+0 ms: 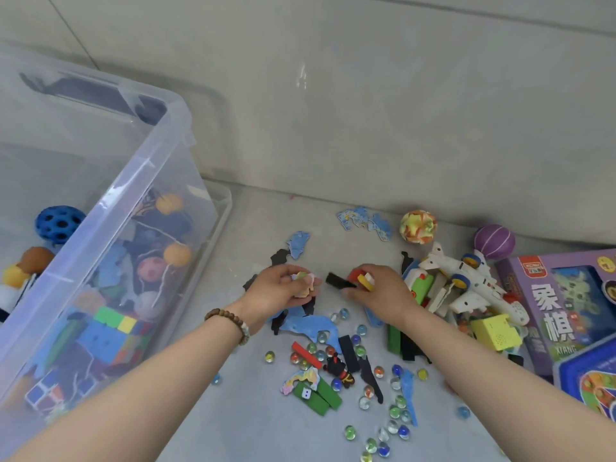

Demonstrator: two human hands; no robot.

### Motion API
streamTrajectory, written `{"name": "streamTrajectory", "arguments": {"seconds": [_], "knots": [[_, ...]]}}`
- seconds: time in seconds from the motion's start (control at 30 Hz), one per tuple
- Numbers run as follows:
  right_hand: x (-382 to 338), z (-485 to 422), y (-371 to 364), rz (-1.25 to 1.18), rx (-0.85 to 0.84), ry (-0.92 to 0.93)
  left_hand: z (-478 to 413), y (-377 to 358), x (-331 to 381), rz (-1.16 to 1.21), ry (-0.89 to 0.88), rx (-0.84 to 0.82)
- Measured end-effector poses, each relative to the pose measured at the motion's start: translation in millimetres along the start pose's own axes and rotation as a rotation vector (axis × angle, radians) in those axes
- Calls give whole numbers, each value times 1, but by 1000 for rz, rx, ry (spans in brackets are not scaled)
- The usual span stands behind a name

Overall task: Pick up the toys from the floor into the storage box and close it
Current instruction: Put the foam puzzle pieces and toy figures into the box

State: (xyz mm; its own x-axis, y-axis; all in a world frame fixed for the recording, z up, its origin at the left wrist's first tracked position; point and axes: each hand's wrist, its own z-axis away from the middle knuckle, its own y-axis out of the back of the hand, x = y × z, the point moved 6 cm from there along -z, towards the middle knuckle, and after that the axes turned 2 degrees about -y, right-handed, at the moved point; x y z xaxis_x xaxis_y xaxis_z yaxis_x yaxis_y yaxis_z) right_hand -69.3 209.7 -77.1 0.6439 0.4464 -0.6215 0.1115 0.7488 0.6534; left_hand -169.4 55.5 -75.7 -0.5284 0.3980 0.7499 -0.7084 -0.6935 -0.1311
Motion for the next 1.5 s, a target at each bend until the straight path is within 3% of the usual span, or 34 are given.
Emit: {"name": "streamTrajectory", "arguments": {"seconds": [0.1, 0.17, 0.27, 0.43, 0.53, 0.63, 0.77, 0.93, 1.13, 1.5], "knots": [[-7, 17, 7, -517, -16, -142, 9, -4, -2, 66, 17, -28], [-17, 33, 7, -611, -91, -177, 15, -9, -7, 220, 69, -34], [-40, 52, 2, -453, -163, -101, 29, -28, -12, 538, 153, -99], [-79, 70, 14, -259, -12, 40, 43, -43, -26, 808, 274, -136], [-92, 75, 11, -108, -94, 59, 49, -46, -26, 777, 247, -167], [-93, 86, 13, -190, -194, 33, 55, -44, -23, 739, 222, -163], [-55, 95, 40, -319, 31, -29, 58, -30, -34, 580, 196, -10], [23, 116, -10, -59, 4, -248, 72, -20, -51, 411, 203, 94], [31, 119, -32, -135, 125, -331, 83, -13, -66, 507, 225, 30], [27, 106, -47, -113, 183, -446, 86, -11, -76, 548, 237, 3]]}}
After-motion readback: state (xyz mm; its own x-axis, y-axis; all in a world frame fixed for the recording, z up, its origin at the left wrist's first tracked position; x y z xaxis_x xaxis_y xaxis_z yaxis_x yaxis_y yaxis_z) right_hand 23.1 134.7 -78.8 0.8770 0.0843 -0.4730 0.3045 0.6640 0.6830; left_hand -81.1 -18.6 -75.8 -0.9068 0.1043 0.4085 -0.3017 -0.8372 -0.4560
